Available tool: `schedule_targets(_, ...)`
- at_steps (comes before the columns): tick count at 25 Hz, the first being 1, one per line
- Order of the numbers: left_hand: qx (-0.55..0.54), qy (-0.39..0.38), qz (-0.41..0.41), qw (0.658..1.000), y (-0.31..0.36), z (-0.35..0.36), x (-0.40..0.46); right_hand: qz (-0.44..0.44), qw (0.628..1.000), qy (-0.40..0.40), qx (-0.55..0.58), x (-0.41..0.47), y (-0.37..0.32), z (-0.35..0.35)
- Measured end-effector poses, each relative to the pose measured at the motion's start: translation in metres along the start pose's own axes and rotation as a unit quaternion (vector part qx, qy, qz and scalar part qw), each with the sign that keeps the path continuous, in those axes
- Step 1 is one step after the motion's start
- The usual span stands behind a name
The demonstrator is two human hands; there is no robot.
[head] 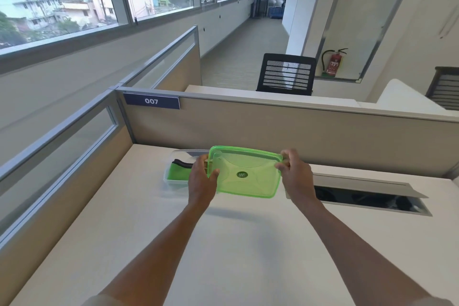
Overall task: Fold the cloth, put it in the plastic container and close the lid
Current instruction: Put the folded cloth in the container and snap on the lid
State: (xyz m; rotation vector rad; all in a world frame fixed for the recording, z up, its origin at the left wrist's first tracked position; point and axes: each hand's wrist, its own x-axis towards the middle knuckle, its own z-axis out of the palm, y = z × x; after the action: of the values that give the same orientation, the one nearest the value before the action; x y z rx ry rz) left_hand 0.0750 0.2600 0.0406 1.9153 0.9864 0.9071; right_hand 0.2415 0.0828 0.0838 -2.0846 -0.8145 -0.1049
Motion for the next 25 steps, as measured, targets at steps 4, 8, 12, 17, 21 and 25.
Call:
schedule_targets(4, -0.03, 0.04, -0.066, 0.997, -0.009, -0.028, 0.014, 0.077, 0.993, 0.017, 0.085, 0.01, -0.027, 0.036)
schedule_targets(8, -0.025, 0.084, -0.129, 0.988, -0.03, -0.052, 0.034, 0.168, 0.958, -0.084, 0.217, 0.013, -0.032, 0.08)
schedule_targets(12, 0.0, 0.076, -0.15, 0.986, -0.053, -0.069, 0.057, 0.175, 0.941, -0.167, 0.237, 0.013, -0.037, 0.12)
schedule_targets(17, 0.116, 0.0, -0.081, 0.99, -0.082, -0.067, 0.074, 0.162, 0.962, -0.177, 0.132, 0.026, -0.037, 0.16)
schedule_targets(21, 0.191, -0.011, -0.125, 0.973, -0.095, -0.062, 0.088, 0.148, 0.969, -0.191, 0.054, 0.039, -0.041, 0.185)
schedule_targets(25, 0.198, -0.009, -0.166, 0.966, -0.104, -0.053, 0.092, 0.145, 0.968, -0.204, 0.001, 0.04, -0.037, 0.208)
